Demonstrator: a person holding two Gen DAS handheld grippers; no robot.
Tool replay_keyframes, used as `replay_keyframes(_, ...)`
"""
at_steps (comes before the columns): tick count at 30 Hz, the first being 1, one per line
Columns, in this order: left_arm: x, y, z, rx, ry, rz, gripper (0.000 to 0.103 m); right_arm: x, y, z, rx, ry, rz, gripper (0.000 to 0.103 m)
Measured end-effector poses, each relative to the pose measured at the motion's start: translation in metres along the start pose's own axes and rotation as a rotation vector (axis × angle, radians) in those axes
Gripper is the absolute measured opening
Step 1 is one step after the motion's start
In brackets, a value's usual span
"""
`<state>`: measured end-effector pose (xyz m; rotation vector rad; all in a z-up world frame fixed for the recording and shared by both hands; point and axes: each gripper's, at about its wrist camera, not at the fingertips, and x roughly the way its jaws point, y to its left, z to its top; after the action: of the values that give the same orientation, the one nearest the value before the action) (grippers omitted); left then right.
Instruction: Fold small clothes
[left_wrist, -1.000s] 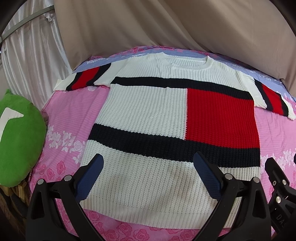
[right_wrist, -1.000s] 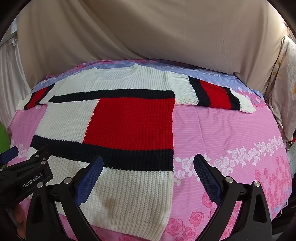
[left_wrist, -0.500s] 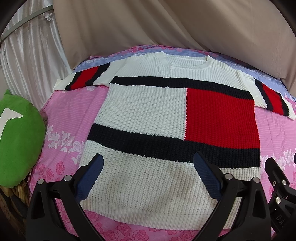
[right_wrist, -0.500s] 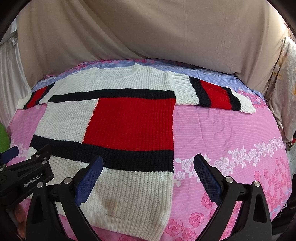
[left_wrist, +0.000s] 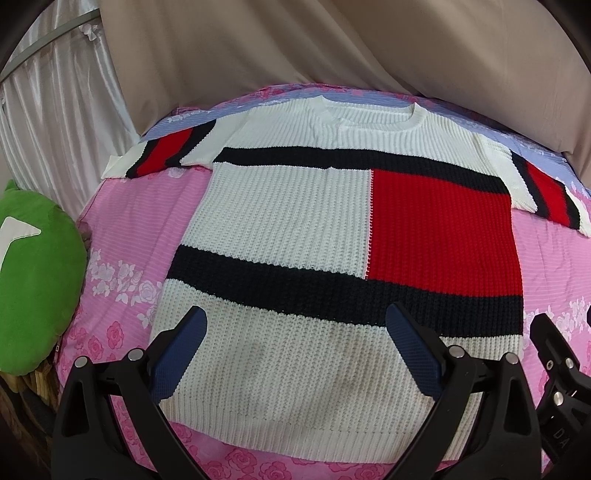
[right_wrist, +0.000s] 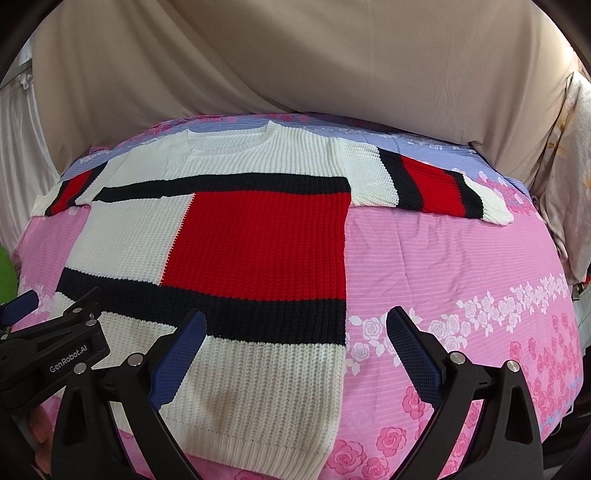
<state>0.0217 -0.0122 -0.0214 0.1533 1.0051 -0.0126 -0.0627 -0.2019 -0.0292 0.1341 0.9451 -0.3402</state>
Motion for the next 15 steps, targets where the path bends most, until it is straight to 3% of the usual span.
replay_keyframes(3,0.003,0.001,0.003,-0.016,0.011,-0.009,0.095,0.009,-0.01,0.003,0.035,0.018,0.027,0.096)
replay_keyframes(7,0.003,0.005,0.011,-0.044,0.007,-0.012,0.096,0.032,-0.056,0.014,0.162,0.031,0.031,0.095)
replay_keyframes(15,0.002,0.012,0.03,-0.117,-0.006,-0.049,0.096,0.107,-0.246,0.079,0.445,0.001,-0.106,0.094)
